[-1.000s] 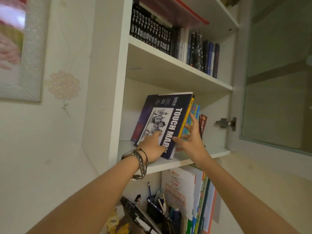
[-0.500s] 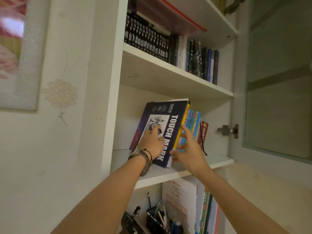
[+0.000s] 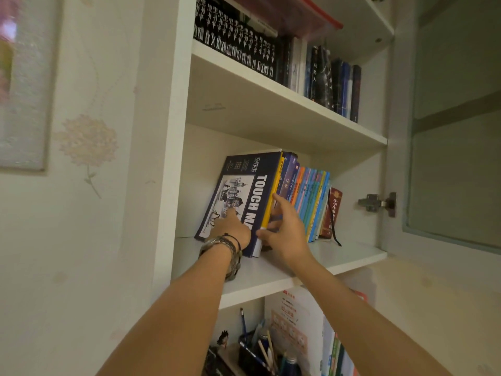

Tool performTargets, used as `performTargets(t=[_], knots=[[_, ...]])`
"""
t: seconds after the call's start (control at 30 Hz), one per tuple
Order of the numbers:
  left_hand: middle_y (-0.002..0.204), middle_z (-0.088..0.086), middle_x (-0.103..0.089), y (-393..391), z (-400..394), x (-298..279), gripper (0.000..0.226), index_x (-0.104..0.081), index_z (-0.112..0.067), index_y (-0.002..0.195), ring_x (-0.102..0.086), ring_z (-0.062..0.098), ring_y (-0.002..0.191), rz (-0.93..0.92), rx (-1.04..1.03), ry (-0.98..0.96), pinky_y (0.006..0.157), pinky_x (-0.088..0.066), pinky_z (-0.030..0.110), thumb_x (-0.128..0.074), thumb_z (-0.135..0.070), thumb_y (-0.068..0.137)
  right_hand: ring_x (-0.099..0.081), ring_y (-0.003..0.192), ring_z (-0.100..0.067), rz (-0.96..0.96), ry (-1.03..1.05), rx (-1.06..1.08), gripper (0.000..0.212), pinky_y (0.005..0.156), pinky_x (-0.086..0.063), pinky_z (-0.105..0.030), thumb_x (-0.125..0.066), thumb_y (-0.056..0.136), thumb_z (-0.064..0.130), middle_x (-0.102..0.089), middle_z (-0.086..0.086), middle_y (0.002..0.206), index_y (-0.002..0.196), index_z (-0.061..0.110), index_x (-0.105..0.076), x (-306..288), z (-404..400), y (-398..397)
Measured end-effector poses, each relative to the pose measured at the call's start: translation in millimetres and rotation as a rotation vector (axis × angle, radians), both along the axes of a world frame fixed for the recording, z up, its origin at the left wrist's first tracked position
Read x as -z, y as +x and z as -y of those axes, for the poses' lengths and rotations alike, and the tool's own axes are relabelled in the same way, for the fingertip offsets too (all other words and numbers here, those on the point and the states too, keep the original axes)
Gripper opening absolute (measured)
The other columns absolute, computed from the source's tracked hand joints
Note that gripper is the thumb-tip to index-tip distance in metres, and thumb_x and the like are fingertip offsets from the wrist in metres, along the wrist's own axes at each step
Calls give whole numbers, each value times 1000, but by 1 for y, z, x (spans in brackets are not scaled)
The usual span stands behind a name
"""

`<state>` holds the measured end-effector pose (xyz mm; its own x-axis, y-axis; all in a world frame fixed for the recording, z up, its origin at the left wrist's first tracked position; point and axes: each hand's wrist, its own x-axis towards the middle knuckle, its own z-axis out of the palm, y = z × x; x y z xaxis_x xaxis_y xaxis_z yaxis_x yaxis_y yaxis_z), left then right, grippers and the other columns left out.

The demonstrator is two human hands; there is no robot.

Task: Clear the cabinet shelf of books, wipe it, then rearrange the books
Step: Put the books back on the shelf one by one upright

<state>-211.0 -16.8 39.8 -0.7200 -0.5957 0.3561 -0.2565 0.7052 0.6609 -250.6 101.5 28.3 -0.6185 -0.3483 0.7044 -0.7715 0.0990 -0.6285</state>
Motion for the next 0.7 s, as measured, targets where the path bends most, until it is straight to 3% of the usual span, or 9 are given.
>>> performTargets(t=[0.13,0.23,0.37,0.47,0.6,0.7], knots=[[132,12,-50,-3,3,0,56,-24,-23,146,-55,30,113,-10,39,37,96,-48,44,-47,-20,94,-64,93,-14,-13,-10,-3,82,81,-59,-34,-74,77,0,-50,-1,129,142,29,-34,2,6,-8],[131,12,-52,-2,1,0,51,-30,-22,142,-57,29,111,-35,61,39,93,-50,42,-48,-22,95,-59,105,-14,-14,-27,-28,79,88,-56,-40,-77,74,2,-51,1,120,137,30,-38,2,4,-13],[124,3,-57,5,-4,-1,45,-40,-23,134,-58,23,107,-120,167,32,93,-49,42,-53,-36,93,-56,98,-7,-57,-7,-33,75,89,-55,-31,-78,75,7,-52,3,114,135,29,-40,2,3,-16],[123,0,-57,10,-6,0,52,-41,-24,131,-57,21,109,-143,207,43,96,-48,43,-61,-41,87,-53,87,-4,-70,49,-48,82,71,-49,-10,-77,75,2,-51,2,106,140,28,-36,3,-2,-17],[120,-1,-58,11,-6,2,57,-39,-25,131,-58,21,106,-118,167,-32,91,-49,40,-67,-39,83,-54,94,-11,-28,119,-77,99,67,-48,-13,-76,73,-5,-49,1,103,148,33,-24,4,-4,-21],[119,0,-59,8,-3,3,56,-37,-25,132,-60,21,102,-104,151,-65,88,-51,38,-66,-35,85,-52,92,-4,-49,146,-25,99,70,-49,-13,-77,73,-3,-49,9,101,148,30,-21,2,0,-17]])
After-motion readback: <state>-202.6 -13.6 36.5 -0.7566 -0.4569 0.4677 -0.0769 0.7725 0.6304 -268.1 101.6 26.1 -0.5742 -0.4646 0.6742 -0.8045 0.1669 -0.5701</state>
